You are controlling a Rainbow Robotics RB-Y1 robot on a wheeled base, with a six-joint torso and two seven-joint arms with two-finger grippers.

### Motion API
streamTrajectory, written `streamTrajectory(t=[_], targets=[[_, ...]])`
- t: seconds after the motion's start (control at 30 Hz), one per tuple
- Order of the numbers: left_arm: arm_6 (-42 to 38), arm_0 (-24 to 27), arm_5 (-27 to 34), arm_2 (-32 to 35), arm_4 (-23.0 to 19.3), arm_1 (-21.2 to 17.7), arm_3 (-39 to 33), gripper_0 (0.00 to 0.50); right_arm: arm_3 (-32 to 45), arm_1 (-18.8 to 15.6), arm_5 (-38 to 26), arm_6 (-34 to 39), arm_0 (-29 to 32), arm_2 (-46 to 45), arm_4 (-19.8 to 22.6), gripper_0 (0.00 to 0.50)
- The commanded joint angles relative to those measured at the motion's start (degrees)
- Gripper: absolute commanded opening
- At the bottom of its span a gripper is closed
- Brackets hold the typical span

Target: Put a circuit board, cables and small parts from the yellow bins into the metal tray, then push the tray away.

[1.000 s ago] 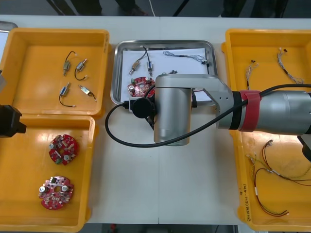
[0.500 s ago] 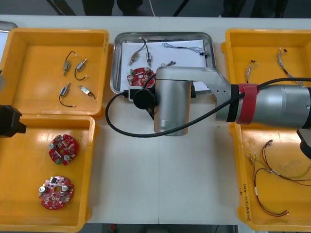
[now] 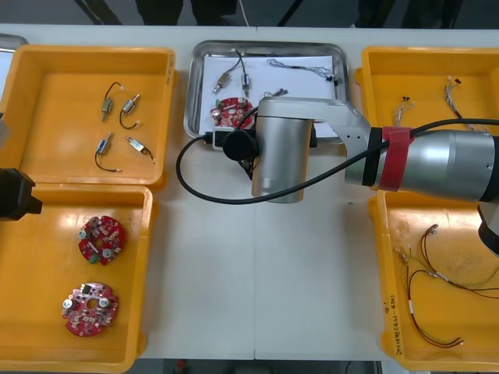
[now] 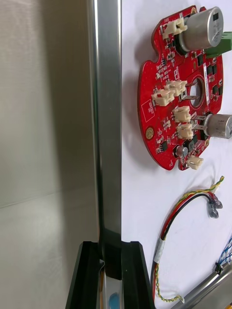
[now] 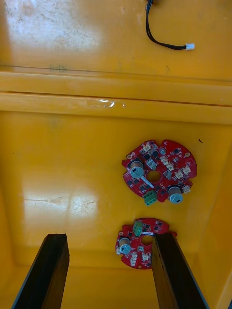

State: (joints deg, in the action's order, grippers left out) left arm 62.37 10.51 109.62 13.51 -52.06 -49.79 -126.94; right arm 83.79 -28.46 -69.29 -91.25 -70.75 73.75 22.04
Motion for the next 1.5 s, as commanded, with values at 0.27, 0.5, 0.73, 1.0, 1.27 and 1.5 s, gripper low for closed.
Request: streamTrajectory(t=[0.27, 0.5, 0.73, 1.0, 1.27, 1.5], targets=[[6.62, -0.93, 0.38, 1.7, 0.03, -2.41, -1.55, 0.5, -4.25, 1.56, 5.74, -1.47, -3.96, -1.85, -0.69, 0.0], [6.62, -0.93, 0.38, 1.7, 0.03, -2.41, -1.55, 0.5, -5.22, 1.56, 7.33, -2.35, -3.96, -1.94, -0.78, 0.361], [6.62, -0.93, 0.38, 1.7, 0.03, -2.41, -1.55, 0.5, -4.34, 1.47, 5.92, -2.79, -3.87, -2.47, -0.6, 0.5], [6.62, -0.93, 0.38, 1.7, 0.03, -2.41, -1.55, 0.5, 1.73, 1.03, -2.69, -3.23, -2.29, -7.3, 3.88, 0.5], [6.62, -0.93, 0.38, 1.7, 0.03, -2.41, -1.55, 0.5, 15.17, 1.03, -16.4, -3.41, 5.19, -18.02, 3.88, 0.5], [6.62, -0.93, 0.38, 1.7, 0.03, -2.41, -1.55, 0.5, 26.07, -0.11, -28.8, -3.58, 9.76, -24.26, 4.06, 0.5]])
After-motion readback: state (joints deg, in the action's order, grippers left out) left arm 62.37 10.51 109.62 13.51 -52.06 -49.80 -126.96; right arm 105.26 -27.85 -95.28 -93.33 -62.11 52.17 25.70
